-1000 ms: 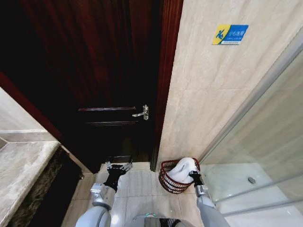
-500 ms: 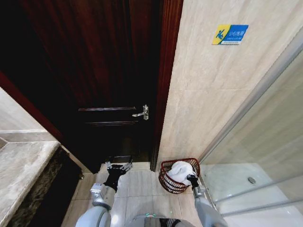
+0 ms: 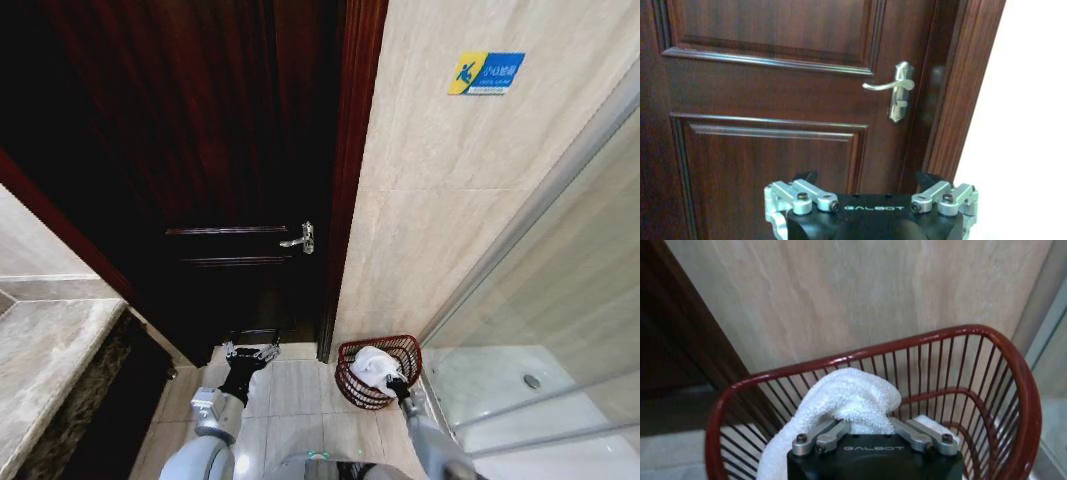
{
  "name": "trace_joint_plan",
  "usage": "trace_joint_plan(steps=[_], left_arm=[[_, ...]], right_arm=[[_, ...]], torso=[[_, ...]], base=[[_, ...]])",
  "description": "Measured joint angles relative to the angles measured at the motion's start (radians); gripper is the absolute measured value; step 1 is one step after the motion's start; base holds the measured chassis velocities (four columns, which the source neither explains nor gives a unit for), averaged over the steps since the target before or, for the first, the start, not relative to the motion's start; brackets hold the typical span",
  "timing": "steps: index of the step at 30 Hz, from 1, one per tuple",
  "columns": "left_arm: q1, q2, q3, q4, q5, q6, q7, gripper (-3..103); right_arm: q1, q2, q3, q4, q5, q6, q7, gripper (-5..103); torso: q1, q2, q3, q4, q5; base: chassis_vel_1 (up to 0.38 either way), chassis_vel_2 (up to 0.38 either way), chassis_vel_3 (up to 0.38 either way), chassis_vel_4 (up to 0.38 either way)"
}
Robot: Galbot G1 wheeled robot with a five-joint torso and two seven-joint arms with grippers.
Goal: Discard the used towel into the hamper.
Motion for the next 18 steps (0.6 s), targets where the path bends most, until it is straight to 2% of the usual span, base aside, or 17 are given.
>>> trace_joint_plan(steps=[1, 7, 8, 9, 11, 13, 14, 15, 17, 18], left_arm=[[0.000, 0.000, 0.000, 0.000, 0.000, 0.000, 0.000, 99], [0.000, 0.000, 0.000, 0.000, 0.000, 0.000, 0.000, 99], [0.000, 0.000, 0.000, 0.000, 0.000, 0.000, 0.000, 99], [0.000, 0.000, 0.000, 0.000, 0.000, 0.000, 0.000, 99], [0.000, 0.000, 0.000, 0.000, 0.000, 0.000, 0.000, 99], [0.000, 0.000, 0.000, 0.000, 0.000, 0.000, 0.000, 99], [0.000, 0.000, 0.000, 0.000, 0.000, 0.000, 0.000, 99], [0.000, 0.000, 0.000, 0.000, 0.000, 0.000, 0.000, 99], [0.000, 0.000, 0.000, 0.000, 0.000, 0.000, 0.000, 99], [0.000, 0.000, 0.000, 0.000, 0.000, 0.000, 0.000, 99]], right_arm=[[0.010, 0.001, -0.005, -0.003, -0.022, -0.025, 0.026, 8], [0.043, -0.007, -0.018, -0.010, -0.056, -0.069, 0.059, 5], [0.049, -0.009, -0.017, -0.010, -0.064, -0.075, 0.066, 10], [0.049, -0.009, -0.017, -0.010, -0.064, -0.075, 0.066, 10], [0.059, -0.012, -0.016, -0.006, -0.086, -0.087, 0.087, 21], [0.060, -0.012, -0.017, -0.006, -0.090, -0.089, 0.093, 21], [0.060, -0.012, -0.017, -0.005, -0.095, -0.091, 0.101, 26], [0.060, -0.011, -0.019, -0.001, -0.100, -0.093, 0.120, 37], [0.057, -0.008, -0.019, 0.006, -0.102, -0.093, 0.134, 37], [0.052, -0.006, -0.025, 0.014, -0.102, -0.091, 0.149, 42]], torso=[[0.000, 0.000, 0.000, 0.0000, 0.0002], [0.000, 0.000, 0.000, -0.0001, 0.0001], [0.000, 0.000, 0.000, -0.0001, 0.0000], [0.000, 0.000, 0.000, -0.0001, 0.0000], [0.000, 0.000, 0.000, 0.0000, 0.0000], [0.000, 0.000, 0.000, -0.0001, 0.0001], [0.000, 0.000, 0.000, -0.0001, 0.0001], [0.000, 0.000, 0.000, -0.0002, 0.0000], [0.000, 0.000, 0.000, -0.0001, 0.0000], [0.000, 0.000, 0.000, -0.0001, 0.0000]], base=[[0.000, 0.000, 0.000, 0.000], [0.000, 0.000, 0.000, 0.000], [0.000, 0.000, 0.000, 0.000], [0.000, 0.000, 0.000, 0.000], [0.000, 0.000, 0.000, 0.000], [0.000, 0.000, 0.000, 0.000], [0.000, 0.000, 0.000, 0.000], [0.000, 0.000, 0.000, 0.000], [0.000, 0.000, 0.000, 0.000], [0.000, 0.000, 0.000, 0.000]])
